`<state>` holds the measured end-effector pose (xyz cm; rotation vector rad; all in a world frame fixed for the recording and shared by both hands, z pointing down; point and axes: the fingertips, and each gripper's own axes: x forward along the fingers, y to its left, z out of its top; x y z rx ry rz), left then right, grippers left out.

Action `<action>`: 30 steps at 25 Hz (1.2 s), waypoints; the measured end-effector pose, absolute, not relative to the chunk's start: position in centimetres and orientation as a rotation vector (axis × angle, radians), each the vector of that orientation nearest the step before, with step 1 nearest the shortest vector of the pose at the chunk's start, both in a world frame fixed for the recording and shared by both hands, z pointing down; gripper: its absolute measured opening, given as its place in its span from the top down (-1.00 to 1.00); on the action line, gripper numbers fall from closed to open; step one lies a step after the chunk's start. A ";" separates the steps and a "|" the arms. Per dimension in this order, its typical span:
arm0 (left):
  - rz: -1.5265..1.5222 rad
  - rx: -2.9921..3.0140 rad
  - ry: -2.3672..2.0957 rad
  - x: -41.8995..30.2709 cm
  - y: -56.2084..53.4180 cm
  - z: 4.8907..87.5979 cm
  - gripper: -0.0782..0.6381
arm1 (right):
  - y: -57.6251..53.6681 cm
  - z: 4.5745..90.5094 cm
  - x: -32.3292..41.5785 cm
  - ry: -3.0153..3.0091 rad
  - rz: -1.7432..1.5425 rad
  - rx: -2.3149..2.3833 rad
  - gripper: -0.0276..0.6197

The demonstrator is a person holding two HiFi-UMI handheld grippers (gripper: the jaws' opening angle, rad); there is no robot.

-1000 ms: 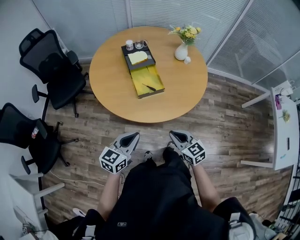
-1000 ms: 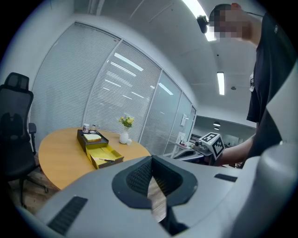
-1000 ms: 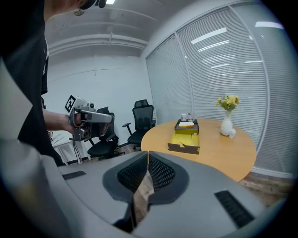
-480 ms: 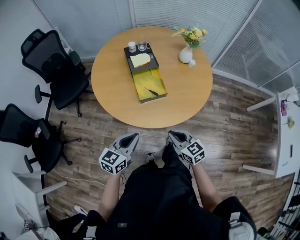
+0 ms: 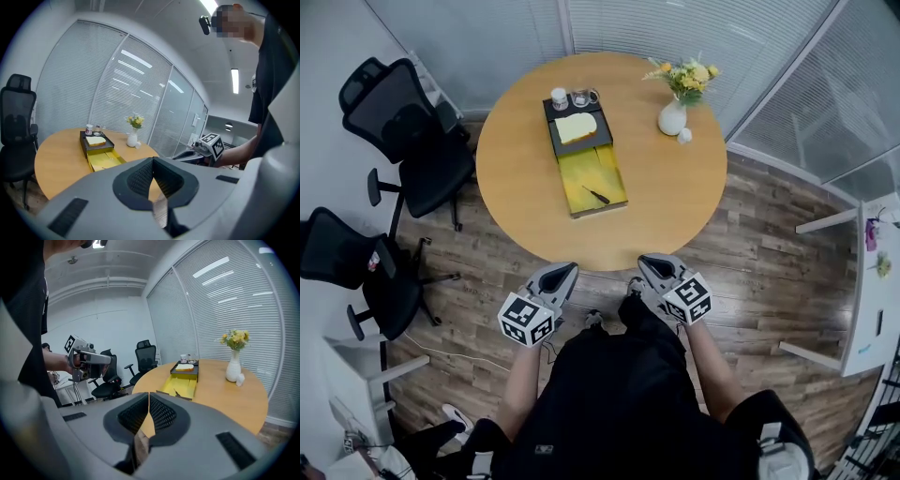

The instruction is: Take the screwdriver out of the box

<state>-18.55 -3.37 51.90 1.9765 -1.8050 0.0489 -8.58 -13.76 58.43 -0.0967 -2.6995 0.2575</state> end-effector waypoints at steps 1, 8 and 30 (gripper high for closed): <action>0.047 1.972 -1.811 -18.6 -4.0 51.9 0.76 | -14.3 58.5 -8.7 -2.699 0.258 -0.107 0.89; 0.058 1.943 -1.847 -18.7 -8.7 51.7 0.76 | -18.7 58.8 -9.4 -2.700 0.262 -0.171 0.89; -0.016 1.879 -1.891 -20.8 -16.1 51.6 0.76 | -26.0 60.8 -10.0 -2.677 0.288 -0.231 0.89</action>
